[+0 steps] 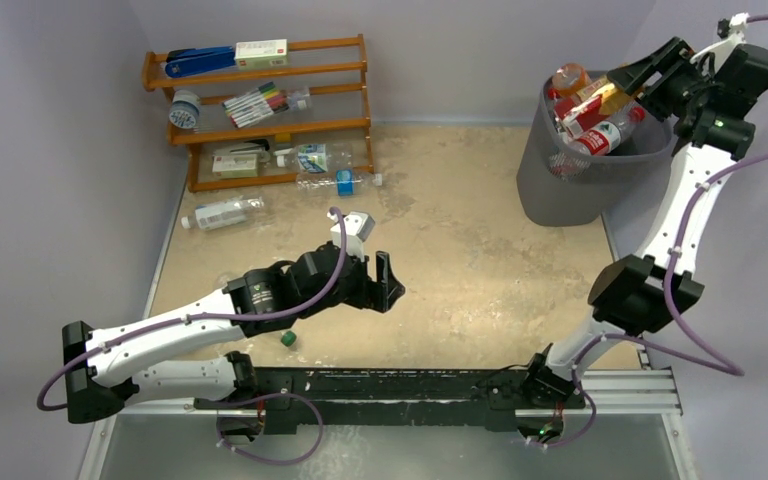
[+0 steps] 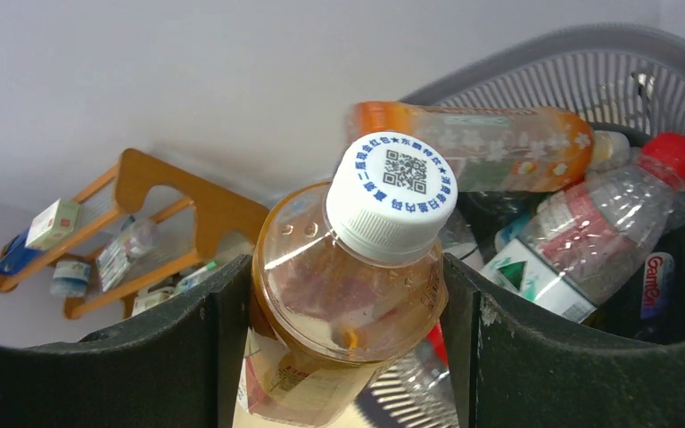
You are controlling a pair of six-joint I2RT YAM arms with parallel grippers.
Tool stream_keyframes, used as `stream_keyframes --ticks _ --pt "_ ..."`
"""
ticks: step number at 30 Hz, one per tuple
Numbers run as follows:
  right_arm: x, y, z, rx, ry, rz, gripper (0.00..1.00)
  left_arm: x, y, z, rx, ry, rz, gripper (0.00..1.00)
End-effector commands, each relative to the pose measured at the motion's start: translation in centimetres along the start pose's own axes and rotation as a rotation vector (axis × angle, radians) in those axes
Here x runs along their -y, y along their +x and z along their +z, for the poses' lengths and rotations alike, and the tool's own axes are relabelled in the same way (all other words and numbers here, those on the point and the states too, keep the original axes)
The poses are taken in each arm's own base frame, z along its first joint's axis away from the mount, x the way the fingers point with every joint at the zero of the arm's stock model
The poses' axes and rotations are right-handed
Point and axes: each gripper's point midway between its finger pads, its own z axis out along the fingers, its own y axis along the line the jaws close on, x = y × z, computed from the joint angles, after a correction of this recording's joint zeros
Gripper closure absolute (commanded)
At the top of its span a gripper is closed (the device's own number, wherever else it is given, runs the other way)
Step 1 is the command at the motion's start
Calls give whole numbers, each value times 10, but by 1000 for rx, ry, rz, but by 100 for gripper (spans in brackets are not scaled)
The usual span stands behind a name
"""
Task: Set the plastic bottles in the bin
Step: Place the plastic bottle in the trash bin.
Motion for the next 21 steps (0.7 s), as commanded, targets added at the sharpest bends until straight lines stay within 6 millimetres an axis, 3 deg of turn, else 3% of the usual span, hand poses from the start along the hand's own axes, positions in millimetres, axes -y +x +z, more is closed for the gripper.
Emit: stream_keyframes --ticks 1,4,7,9,13,17,21 --pt "9 -33 6 104 9 3 51 5 -11 -8 38 15 -17 23" --pt "25 -38 19 120 31 25 50 4 -13 -10 39 13 -18 23" --pt "38 -37 34 91 43 34 26 4 -13 -10 40 11 -19 23" --pt "43 -38 33 84 72 25 14 3 -12 -10 39 7 -19 23" --pt "40 -49 15 133 140 -33 1 3 -10 -7 36 7 -22 23" --pt "40 -54 -2 147 209 -88 0 7 -8 0 25 12 -21 23" --pt "27 -58 -26 191 251 -158 0 10 -5 8 14 19 -21 23"
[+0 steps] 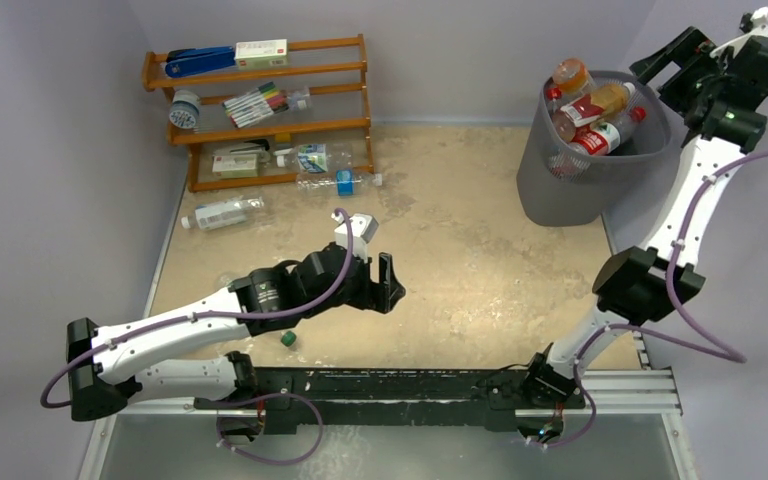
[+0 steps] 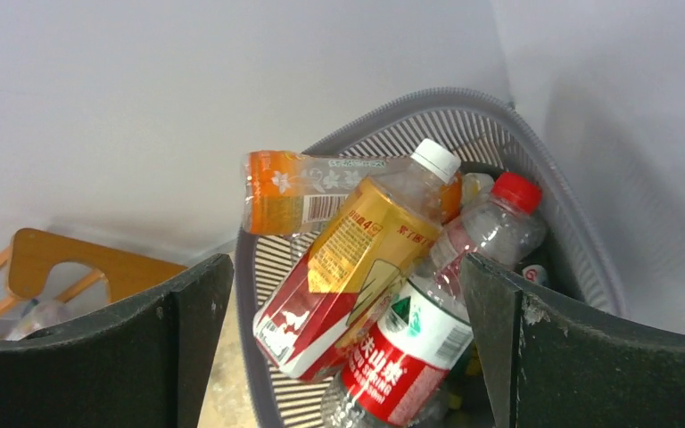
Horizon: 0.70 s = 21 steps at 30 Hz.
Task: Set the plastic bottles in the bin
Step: Place the plastic bottle in the trash bin, then move the trash bin to the center of the board.
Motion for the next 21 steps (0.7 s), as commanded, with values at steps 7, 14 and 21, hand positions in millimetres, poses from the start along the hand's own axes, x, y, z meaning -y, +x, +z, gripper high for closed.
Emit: stream_keyframes --ticks 7,14,21 --pt "-77 -17 -63 137 -58 -268 8 20 -8 12 22 56 -32 23" --pt "-127 41 -35 -10 -208 -381 14 16 -7 9 28 53 -40 23" --pt "-127 77 -7 -102 -164 -427 23 14 -5 10 33 53 -51 23"
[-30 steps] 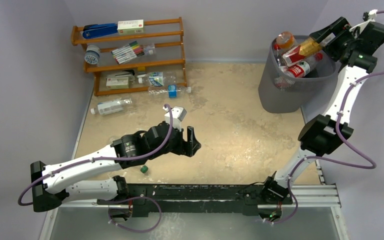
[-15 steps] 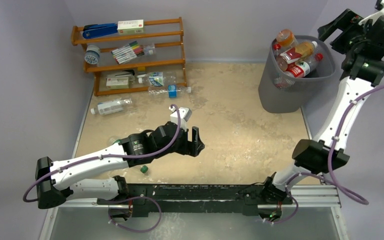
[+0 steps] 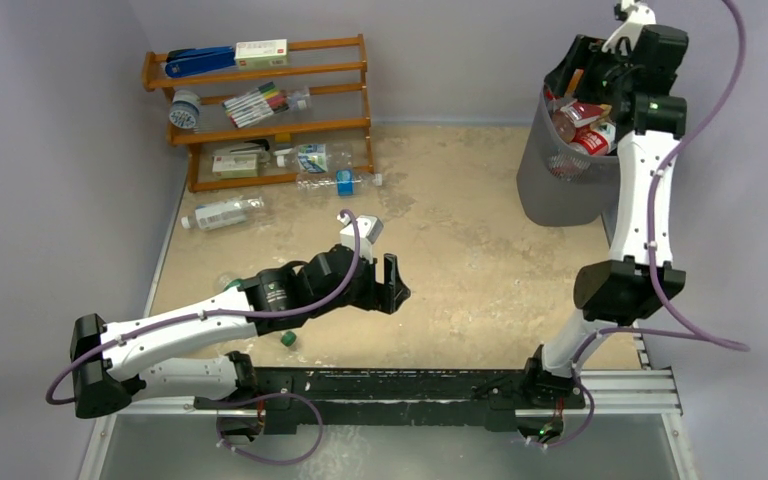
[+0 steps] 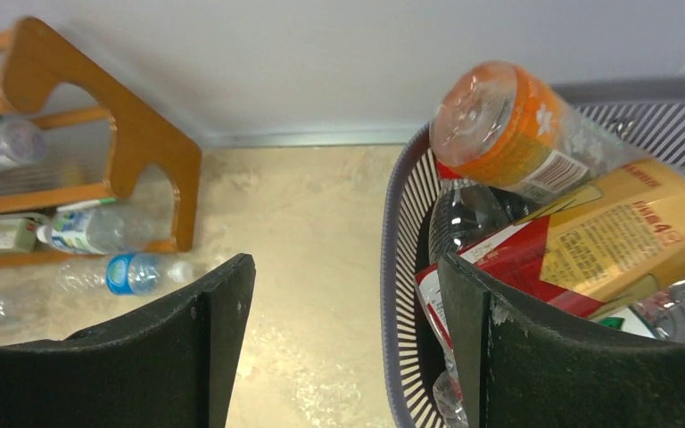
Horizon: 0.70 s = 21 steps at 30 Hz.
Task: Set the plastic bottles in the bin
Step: Move the trash bin to the center of the board.
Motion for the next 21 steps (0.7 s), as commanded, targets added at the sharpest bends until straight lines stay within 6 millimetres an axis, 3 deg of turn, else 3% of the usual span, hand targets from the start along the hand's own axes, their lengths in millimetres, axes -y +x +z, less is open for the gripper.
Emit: stream_keyframes --ticks 1,6,9,16,21 --pt "1 7 8 -24 47 -68 24 10 -10 -4 45 45 -30 23" --pt "4 28 27 -86 100 -92 25 9 -10 -4 46 40 -26 23" --pt "4 37 35 -112 117 -104 32 7 -9 -4 44 38 -23 23" --pt "8 55 49 -157 160 -123 36 5 -8 -4 46 35 -20 23" --pt "17 64 55 -183 212 -128 44 5 -8 -4 47 32 -13 23"
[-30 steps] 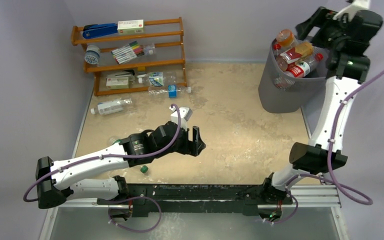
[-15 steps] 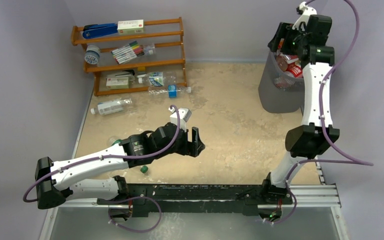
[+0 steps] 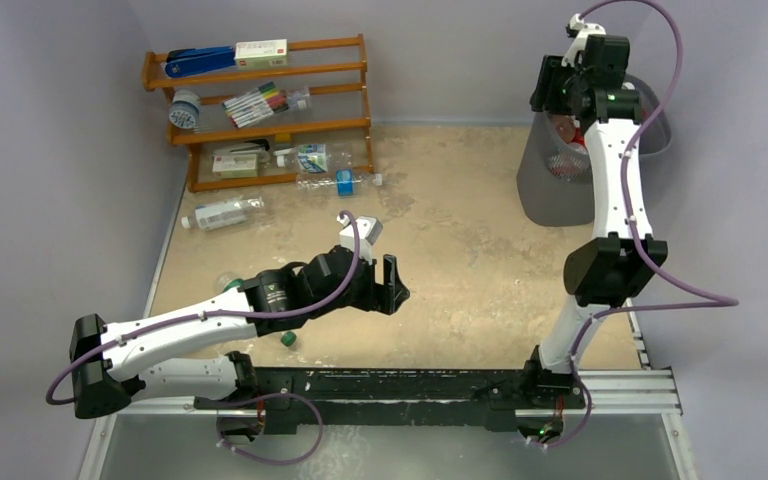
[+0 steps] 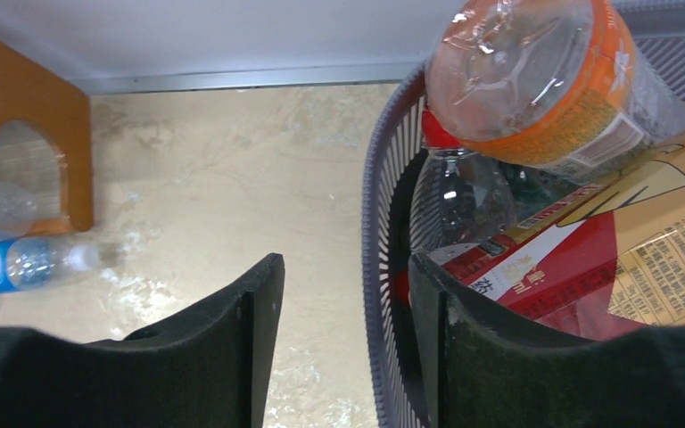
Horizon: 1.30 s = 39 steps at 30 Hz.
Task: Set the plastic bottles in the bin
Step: Move the trash bin to the center of the board.
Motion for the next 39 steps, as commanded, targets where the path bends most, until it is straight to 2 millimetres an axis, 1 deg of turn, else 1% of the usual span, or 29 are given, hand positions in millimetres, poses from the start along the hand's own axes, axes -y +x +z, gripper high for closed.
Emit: stream_keyframes --ticks 1,5,9,16,20,22,23,26,33,39 --pt "10 0 1 -3 75 -19 46 7 -12 -5 51 35 -9 23" --pt "9 8 7 -26 79 -24 49 7 -13 -4 54 32 -7 23" --pt "6 17 14 -55 81 -33 58 6 -13 -5 54 31 -5 23" --pt "7 28 18 -84 94 -42 67 5 -11 -3 50 26 -5 23" --pt "6 29 18 -87 91 -43 82 5 -10 -2 47 25 -4 23" --pt "5 28 18 -87 91 -42 97 5 -10 -2 46 25 -4 23" --pt "5 27 18 -84 92 -42 100 5 -9 -1 45 25 -4 23" --pt "2 22 17 -74 79 -38 100 6 -10 -2 47 27 -6 23" --pt "-22 7 16 -49 33 -28 100 5 -10 -2 48 27 -8 23" --pt "-40 4 22 -46 7 -7 100 4 -9 -4 51 28 -12 23"
